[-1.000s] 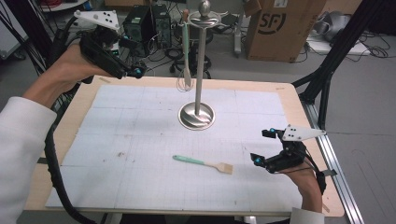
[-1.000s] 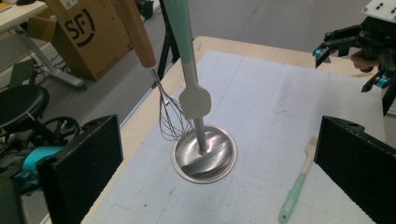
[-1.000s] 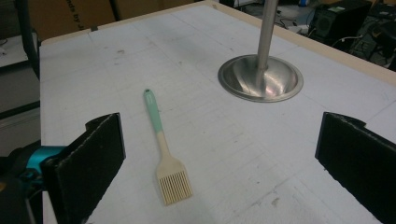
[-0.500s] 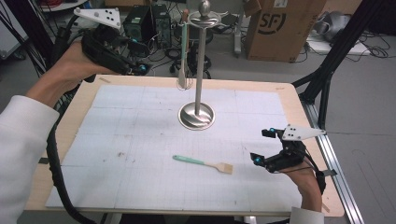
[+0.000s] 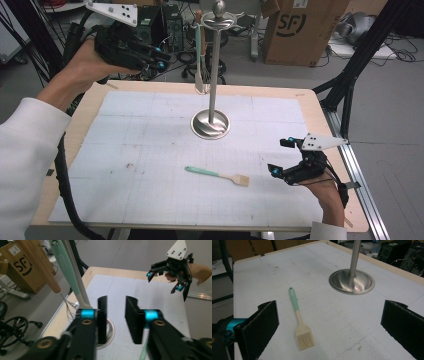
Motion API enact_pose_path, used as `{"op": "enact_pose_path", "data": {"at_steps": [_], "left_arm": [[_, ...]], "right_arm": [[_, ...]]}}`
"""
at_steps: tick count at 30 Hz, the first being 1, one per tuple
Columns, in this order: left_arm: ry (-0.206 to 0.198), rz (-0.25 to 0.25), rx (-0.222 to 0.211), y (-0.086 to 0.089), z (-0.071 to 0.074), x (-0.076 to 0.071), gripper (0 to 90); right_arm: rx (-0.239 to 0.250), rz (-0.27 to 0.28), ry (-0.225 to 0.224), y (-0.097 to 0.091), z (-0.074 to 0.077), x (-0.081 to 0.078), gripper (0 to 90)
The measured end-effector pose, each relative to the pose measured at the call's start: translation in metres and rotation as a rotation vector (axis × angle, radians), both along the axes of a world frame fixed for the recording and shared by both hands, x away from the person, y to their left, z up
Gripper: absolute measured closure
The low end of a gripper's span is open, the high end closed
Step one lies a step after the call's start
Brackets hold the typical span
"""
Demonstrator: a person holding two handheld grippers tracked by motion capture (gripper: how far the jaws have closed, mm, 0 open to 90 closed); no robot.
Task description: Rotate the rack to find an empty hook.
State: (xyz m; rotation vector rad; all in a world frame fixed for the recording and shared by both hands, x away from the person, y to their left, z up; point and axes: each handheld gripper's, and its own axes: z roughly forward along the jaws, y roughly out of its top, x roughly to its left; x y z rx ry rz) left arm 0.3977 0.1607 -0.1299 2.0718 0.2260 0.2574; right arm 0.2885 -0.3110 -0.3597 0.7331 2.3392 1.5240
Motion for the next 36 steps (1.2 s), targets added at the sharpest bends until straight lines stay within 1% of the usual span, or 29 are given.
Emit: {"op": "enact_pose_path", "data": {"at_steps": [3,5,6,7,11,13,16,19,22,25,30,31,36], "left_arm": [[-0.003,-0.002,0.009,-0.005,0.001,0.001,85.8],[-0.009,0.004,0.012,-0.008,0.001,0.003,88.7],[-0.004,0.004,0.009,-0.01,0.002,0.005,89.7],[-0.002,0.009,0.006,-0.012,0.002,0.005,89.7],[-0.008,0.013,0.018,-0.023,0.009,0.013,89.9],[-0.013,0.009,0.01,-0.03,0.013,0.018,89.9],[-0.019,0.016,0.017,-0.039,0.018,0.026,90.0],[-0.021,0.017,0.009,-0.047,0.021,0.035,90.0],[-0.026,0.019,0.025,-0.054,0.023,0.044,90.0],[-0.027,0.033,0.02,-0.057,0.025,0.051,90.0],[-0.028,0.058,0.024,-0.057,0.025,0.061,90.0],[-0.023,0.062,0.024,-0.056,0.025,0.064,90.0],[-0.024,0.07,0.02,-0.052,0.023,0.069,90.0]], "right_arm": [[0.001,-0.001,0.001,0.0,0.0,0.0,0.1],[0.002,-0.002,0.003,-0.001,0.0,0.0,0.1],[0.004,-0.002,0.004,-0.001,0.0,0.0,0.1],[0.005,-0.001,0.004,-0.001,0.0,0.0,0.1],[0.006,-0.001,0.003,-0.001,-0.001,0.0,0.1],[0.004,0.0,0.002,-0.001,-0.001,0.0,0.1],[0.005,0.0,0.002,-0.002,-0.001,0.0,0.1],[0.007,-0.001,0.003,-0.002,-0.001,0.001,0.1],[0.013,-0.005,0.007,-0.004,-0.002,0.001,0.1],[0.014,-0.007,0.013,-0.005,-0.004,0.001,0.1],[0.013,-0.008,0.019,-0.006,-0.005,0.002,0.1],[0.013,-0.008,0.018,-0.006,-0.005,0.002,0.1],[0.013,-0.011,0.018,-0.007,-0.005,0.003,0.1]]}}
